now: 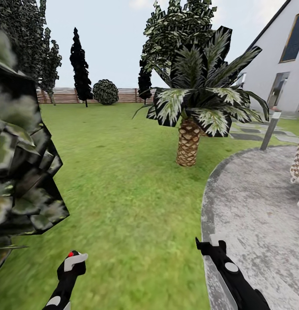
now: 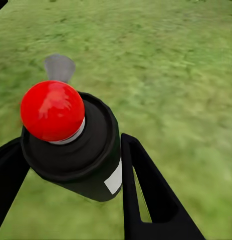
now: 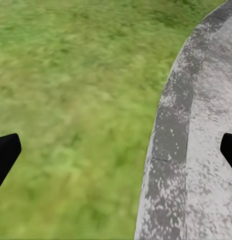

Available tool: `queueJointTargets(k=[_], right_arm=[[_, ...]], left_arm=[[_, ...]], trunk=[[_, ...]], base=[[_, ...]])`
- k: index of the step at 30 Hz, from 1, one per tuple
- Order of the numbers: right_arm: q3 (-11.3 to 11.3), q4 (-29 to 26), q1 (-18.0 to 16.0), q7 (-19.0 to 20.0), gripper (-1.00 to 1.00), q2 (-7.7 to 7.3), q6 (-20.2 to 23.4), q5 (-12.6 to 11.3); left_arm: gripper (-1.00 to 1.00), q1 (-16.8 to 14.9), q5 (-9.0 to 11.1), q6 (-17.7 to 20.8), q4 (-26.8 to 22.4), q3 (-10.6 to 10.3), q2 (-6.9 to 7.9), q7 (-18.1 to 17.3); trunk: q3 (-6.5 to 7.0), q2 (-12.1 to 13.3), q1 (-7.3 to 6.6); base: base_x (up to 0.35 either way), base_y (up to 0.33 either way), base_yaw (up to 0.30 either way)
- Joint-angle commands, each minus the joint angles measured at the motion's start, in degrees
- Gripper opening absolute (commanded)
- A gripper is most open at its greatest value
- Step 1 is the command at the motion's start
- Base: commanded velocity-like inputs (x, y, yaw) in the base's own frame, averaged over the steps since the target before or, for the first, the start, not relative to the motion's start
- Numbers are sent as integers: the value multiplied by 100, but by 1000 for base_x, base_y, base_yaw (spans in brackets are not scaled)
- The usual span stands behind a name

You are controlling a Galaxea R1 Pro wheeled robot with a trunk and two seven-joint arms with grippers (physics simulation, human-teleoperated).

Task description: In the garden, pick up the pesticide atomizer on the floor and spray pesticide onto both trees until each tree trunk is fully covered.

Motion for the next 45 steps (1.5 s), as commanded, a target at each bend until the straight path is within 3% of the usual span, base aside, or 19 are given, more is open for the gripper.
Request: queueJointTargets(k=[1,45], right_arm=[[-4,1,-2,2,100,2,-11,23],[-4,1,-2,10,100,-3,-20,15]], left_arm=[[-100,-3,36,-17,3,-10,1,-3],[-100,-3,36,-17,3,-16,1,-4]], trunk=[[-5,-2,2],[-5,-2,2]], base=[[340,0,0],[340,0,0]])
